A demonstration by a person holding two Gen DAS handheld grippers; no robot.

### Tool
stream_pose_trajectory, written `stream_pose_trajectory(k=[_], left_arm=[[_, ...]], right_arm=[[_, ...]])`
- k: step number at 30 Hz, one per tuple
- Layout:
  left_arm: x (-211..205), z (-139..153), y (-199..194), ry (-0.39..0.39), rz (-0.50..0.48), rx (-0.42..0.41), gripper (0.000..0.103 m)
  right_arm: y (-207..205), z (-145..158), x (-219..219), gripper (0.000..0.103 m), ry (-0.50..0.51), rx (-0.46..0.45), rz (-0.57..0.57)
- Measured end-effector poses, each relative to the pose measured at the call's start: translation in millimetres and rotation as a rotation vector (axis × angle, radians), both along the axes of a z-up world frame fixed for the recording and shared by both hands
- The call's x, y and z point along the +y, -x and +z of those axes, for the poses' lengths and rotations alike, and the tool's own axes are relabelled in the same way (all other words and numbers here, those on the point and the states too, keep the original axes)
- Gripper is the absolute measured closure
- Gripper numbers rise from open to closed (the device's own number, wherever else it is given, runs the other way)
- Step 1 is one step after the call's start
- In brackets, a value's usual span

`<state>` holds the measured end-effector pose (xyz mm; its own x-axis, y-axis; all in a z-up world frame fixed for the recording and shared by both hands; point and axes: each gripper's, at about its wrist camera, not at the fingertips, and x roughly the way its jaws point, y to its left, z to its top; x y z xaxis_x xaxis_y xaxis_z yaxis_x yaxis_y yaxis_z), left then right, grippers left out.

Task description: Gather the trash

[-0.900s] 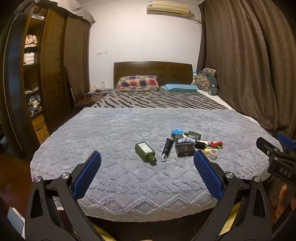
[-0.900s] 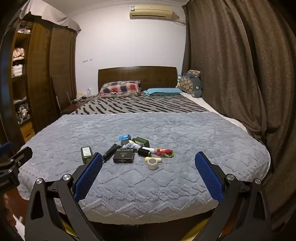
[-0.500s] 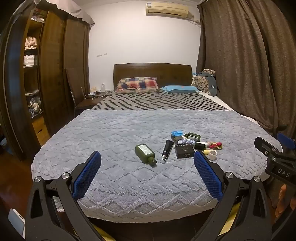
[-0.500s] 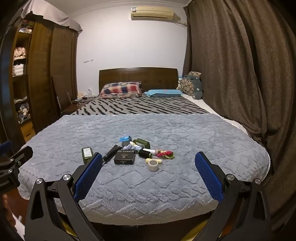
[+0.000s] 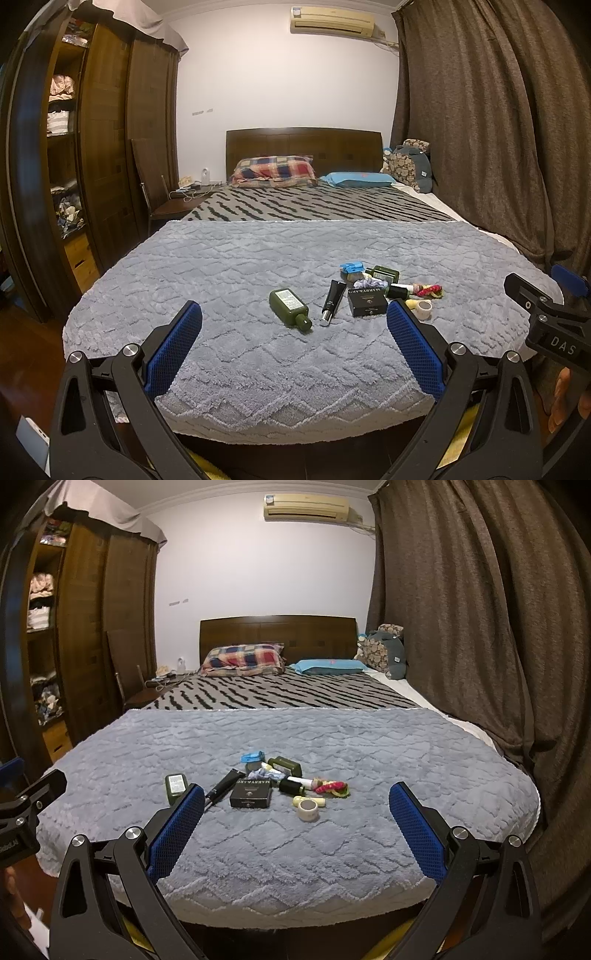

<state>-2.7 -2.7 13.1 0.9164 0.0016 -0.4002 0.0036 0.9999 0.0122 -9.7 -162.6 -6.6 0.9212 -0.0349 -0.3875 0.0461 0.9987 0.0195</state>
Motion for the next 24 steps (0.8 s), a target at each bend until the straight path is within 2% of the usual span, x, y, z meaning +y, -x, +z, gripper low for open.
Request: stream_pose_trajectory(k=[24], left_arm=[[-2.5, 1.6, 4.5, -0.003, -0.002, -0.012, 0.008]], right_arm=[[1.9, -0.7, 0.6, 0.003, -0.003, -0.006, 0.000]])
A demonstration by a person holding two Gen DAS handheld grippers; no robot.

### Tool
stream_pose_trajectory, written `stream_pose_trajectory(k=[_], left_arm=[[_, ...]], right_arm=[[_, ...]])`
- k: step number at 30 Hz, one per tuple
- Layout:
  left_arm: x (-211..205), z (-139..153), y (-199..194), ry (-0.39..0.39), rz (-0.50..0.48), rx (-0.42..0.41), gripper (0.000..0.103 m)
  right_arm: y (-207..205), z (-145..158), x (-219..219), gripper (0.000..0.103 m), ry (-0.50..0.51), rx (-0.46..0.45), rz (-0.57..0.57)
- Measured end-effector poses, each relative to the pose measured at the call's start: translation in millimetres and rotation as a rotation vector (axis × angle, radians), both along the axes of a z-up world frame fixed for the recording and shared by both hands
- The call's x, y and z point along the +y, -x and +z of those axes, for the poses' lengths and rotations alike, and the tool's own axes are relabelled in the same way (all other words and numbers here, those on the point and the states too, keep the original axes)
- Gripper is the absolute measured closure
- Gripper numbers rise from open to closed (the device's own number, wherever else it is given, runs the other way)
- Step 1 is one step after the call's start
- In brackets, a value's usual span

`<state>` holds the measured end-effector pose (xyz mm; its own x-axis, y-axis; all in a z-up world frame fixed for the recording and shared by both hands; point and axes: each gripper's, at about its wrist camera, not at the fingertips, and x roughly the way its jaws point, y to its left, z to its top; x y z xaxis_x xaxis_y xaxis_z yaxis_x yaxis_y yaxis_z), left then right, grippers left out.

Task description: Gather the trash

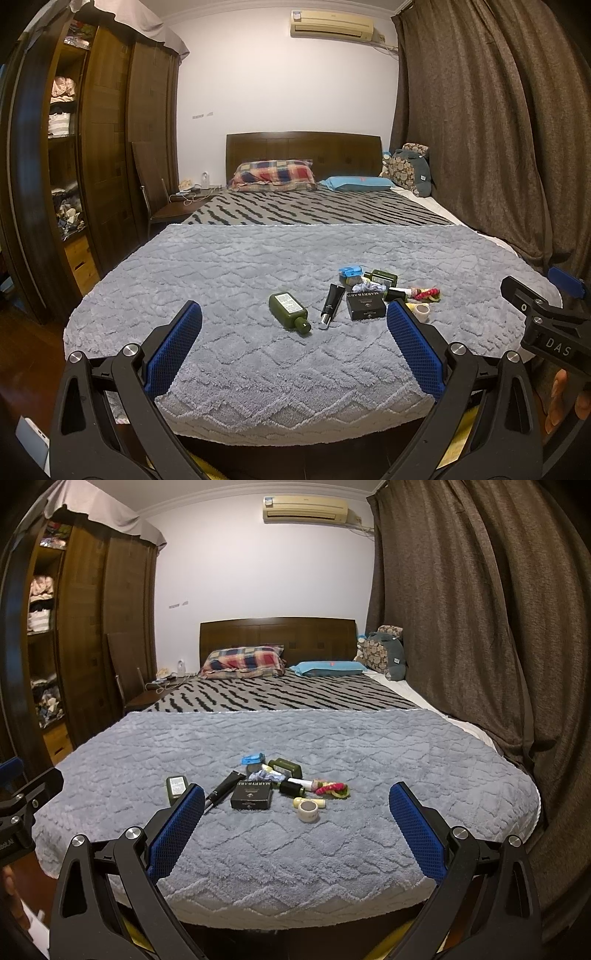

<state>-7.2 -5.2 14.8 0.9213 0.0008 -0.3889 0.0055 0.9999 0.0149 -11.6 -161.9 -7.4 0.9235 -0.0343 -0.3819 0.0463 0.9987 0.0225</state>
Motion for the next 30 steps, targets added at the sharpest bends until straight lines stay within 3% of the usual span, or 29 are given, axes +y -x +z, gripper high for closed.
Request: stream_pose_trajectory(k=[30], left_arm=[[3.7, 6.6, -1.7, 0.003, 0.007, 0.004, 0.008]], right_arm=[[-1.7, 0.8, 0.8, 0.003, 0.002, 0.005, 0.001]])
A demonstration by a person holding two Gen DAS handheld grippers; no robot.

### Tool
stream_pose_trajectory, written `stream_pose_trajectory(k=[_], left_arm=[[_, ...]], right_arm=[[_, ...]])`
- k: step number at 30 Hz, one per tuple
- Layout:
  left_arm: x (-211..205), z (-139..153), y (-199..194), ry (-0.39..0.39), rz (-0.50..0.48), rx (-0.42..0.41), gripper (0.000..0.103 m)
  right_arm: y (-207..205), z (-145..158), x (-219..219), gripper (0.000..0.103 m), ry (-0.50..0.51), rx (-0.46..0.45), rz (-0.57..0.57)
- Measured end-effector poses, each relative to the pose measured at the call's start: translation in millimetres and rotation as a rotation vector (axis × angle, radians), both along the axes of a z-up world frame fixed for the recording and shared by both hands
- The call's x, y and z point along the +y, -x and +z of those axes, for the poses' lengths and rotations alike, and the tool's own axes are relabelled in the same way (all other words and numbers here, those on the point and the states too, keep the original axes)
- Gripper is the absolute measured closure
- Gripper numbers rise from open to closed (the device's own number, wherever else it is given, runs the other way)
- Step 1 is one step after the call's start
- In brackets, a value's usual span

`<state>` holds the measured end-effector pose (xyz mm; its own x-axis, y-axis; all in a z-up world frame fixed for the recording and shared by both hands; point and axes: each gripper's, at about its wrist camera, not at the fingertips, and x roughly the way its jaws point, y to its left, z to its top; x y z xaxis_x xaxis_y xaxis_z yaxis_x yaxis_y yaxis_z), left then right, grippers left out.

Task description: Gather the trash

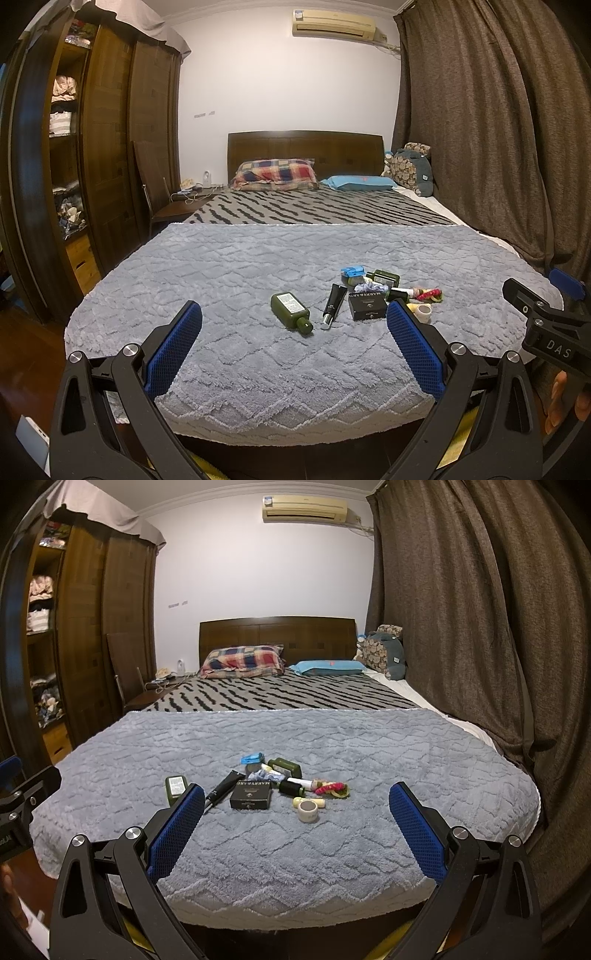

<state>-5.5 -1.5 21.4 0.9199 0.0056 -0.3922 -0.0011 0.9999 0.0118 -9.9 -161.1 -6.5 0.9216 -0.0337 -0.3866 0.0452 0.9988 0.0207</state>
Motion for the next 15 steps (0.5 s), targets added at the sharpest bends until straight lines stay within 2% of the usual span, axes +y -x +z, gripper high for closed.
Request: stream_pose_trajectory(k=[15], left_arm=[[3.0, -20.3, -19.5, -0.009, 0.014, 0.029, 0.008]], right_arm=[[-18.5, -14.0, -12.9, 0.003, -0.043, 0.019, 0.022]])
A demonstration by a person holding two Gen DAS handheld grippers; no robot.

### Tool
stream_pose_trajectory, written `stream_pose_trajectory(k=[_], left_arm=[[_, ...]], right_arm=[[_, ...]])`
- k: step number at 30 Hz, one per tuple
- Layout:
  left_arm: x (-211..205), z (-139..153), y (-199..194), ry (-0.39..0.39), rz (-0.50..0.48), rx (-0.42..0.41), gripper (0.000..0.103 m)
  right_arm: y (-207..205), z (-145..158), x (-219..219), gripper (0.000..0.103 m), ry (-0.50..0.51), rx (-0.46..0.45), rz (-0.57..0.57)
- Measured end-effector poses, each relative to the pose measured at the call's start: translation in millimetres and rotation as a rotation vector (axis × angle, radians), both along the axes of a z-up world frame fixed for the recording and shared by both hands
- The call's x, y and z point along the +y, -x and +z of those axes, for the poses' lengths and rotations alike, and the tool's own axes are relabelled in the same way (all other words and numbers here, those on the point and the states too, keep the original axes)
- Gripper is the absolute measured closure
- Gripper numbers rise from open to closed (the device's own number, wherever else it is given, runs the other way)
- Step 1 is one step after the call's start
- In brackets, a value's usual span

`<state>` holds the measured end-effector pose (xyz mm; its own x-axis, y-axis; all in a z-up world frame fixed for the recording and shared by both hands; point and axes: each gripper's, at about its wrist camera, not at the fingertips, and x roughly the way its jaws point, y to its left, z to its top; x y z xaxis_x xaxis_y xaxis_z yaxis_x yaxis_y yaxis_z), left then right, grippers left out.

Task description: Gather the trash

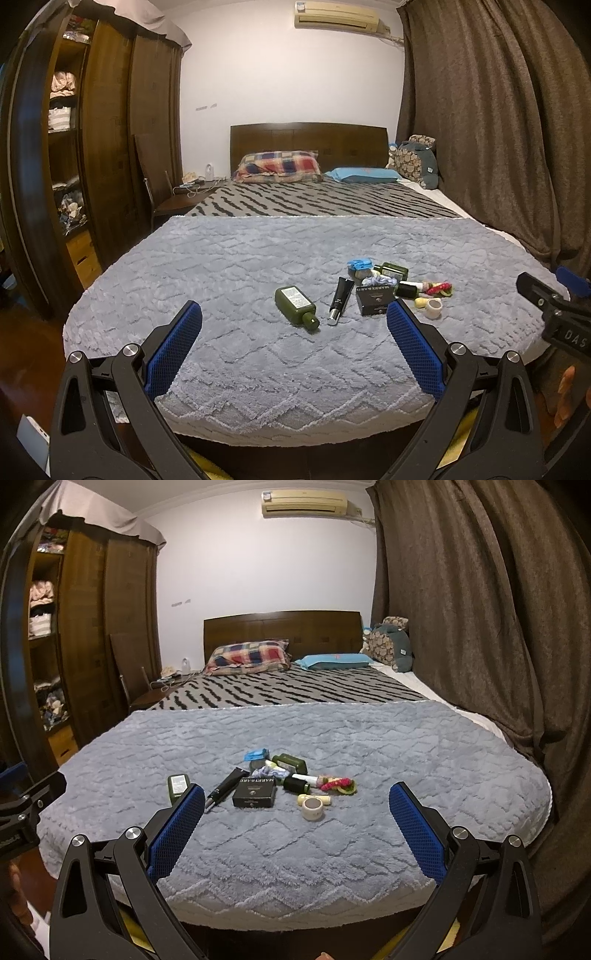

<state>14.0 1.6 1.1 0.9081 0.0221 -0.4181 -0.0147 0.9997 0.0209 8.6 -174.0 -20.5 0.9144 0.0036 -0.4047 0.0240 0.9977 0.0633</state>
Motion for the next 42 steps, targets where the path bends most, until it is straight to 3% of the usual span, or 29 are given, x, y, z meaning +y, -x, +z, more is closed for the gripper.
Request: stream_pose_trajectory(k=[9, 19, 25, 34, 40, 42], left_arm=[[3.7, -36.1, -34.6, -0.010, -0.012, 0.063, 0.008], [17.3, -85.4, -89.8, 0.000, -0.006, 0.168, 0.008], [22.2, -104.1, -133.1, 0.023, -0.004, 0.210, 0.008], [14.2, -134.0, -205.8, 0.003, 0.018, 0.272, 0.008], [10.7, -147.0, -244.8, 0.037, 0.032, 0.307, 0.009], [8.4, -151.1, -257.1, 0.025, 0.053, 0.329, 0.016]], right_arm=[[-29.7, -36.7, -3.4, 0.003, 0.050, 0.065, -0.031], [-82.9, -94.2, -17.0, 0.003, -0.002, 0.172, -0.023], [-114.4, -116.1, -15.8, 0.003, 0.026, 0.173, -0.047], [-156.5, -147.7, -29.6, 0.016, -0.064, 0.232, -0.053], [-176.0, -157.2, -20.2, 0.035, -0.011, 0.238, -0.040], [-181.5, -160.8, -18.7, 0.040, -0.010, 0.251, -0.034]])
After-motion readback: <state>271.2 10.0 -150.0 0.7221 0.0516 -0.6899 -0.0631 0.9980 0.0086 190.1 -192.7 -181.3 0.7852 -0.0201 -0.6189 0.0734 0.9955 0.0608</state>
